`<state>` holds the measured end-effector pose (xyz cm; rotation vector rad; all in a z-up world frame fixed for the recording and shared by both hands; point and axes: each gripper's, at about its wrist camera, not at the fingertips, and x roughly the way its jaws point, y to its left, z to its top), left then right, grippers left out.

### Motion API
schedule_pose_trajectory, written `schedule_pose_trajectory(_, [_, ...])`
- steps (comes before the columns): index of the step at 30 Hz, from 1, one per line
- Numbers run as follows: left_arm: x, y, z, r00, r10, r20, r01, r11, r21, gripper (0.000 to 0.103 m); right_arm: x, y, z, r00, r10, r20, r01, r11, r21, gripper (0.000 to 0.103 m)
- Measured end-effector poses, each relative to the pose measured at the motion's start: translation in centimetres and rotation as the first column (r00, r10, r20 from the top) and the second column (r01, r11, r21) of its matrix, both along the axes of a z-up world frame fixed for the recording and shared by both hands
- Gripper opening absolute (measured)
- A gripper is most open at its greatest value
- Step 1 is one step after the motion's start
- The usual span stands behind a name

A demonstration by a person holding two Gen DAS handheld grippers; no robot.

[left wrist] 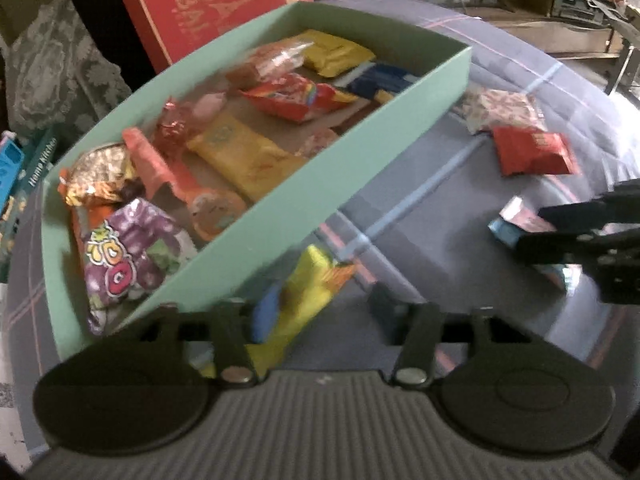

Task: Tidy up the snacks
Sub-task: 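Grasp the pink grapefruit candy with right gripper while left grasps the yellow packet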

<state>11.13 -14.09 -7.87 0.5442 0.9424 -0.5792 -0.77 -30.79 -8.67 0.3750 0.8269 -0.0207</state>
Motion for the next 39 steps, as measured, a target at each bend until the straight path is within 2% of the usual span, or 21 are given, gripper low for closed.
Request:
schedule_pose_trajectory(1, [-0.3,-0.1,0.1,1.0,-0.003,-0.011,0.003,1.0,0.004,0.032,-0.1,-0.1,0.0,1.0,-0.002,0.0,0.002,1.0,0.005,0.031])
schedule_pose_trajectory(2, [-0.6,-0.2,0.2,1.0,0.004,-0.027,-0.004,1.0,0.001,0.031,-0.1,-0.1,0.0,1.0,-0.004,0.001,0.004,1.0,0.008,0.031])
schedule_pose_trajectory(9, [-1.9,-0.5,1.2,0.994,0.04,-0.104,-0.044,0.998,-0.038,0.033,-0.3,0.0,0.0,1.0,-0.006,0.0,0.006,1.0,0.009,0.031])
schedule_pose_trajectory(14, [-1.6,-1.2,1.8,1.0,-0.001,-0.02,0.0,1.0,-0.022,0.058,-0.8,0.2,0.0,1.0,-0.001,-0.005,0.001,1.0,0.004,0.031])
schedule_pose_trajectory(18, [-1.4,-2.4,0.5,0.998,-0.066,-0.016,0.067,0.998,0.023,0.058,-1.0,0.4,0.1,1.0,0.005,-0.011,-0.005,1.0,-0.01,0.031])
schedule_pose_trajectory(19, [-1.5,-2.5,0.2,0.997,-0.08,-0.021,0.08,0.996,0.032,0.056,-1.0,0.4,0.1,1.0,0.008,-0.013,-0.008,1.0,-0.013,0.031])
schedule_pose_trajectory(21, [-1.8,-2.5,-0.1,0.995,-0.092,-0.032,0.093,0.996,0.019,0.044,-1.1,0.5,0.1,1.0,0.017,-0.018,-0.017,1.0,-0.021,0.031])
schedule_pose_trajectory(23, [-2.2,-2.2,-0.1,0.994,-0.097,-0.05,0.097,0.995,0.001,0.026,-1.2,0.6,0.2,0.999,0.026,-0.024,-0.027,0.999,-0.032,0.031])
schedule_pose_trajectory(24, [-2.3,-2.0,-0.1,0.993,-0.098,-0.06,0.098,0.995,-0.009,0.021,-1.1,0.8,0.3,0.999,0.032,-0.028,-0.033,0.999,-0.041,0.031])
schedule_pose_trajectory(27, [-3.0,-1.3,-0.1,0.995,-0.071,-0.064,0.069,0.997,-0.039,0.019,-0.9,1.3,0.3,0.998,0.046,-0.036,-0.049,0.996,-0.072,0.033])
schedule_pose_trajectory(29, [-3.1,-0.5,-0.2,0.996,-0.025,-0.09,0.017,0.996,-0.085,0.018,-0.8,2.0,0.4,0.997,0.062,-0.04,-0.066,0.991,-0.117,0.033])
schedule_pose_trajectory(31, [-3.1,0.4,-0.1,0.992,0.03,-0.12,-0.046,0.991,-0.128,0.018,-0.7,2.8,0.4,0.996,0.085,-0.041,-0.09,0.982,-0.167,0.028])
schedule_pose_trajectory(34, [-3.1,1.7,0.2,0.988,0.08,-0.134,-0.1,0.983,-0.153,0.017,-0.4,2.8,0.6,0.995,0.089,-0.05,-0.094,0.989,-0.117,0.024])
schedule_pose_trajectory(39, [-3.3,3.7,1.7,0.988,0.101,-0.116,-0.122,0.975,-0.185,0.015,-0.1,2.3,1.5,0.997,0.061,-0.046,-0.063,0.996,-0.066,0.022])
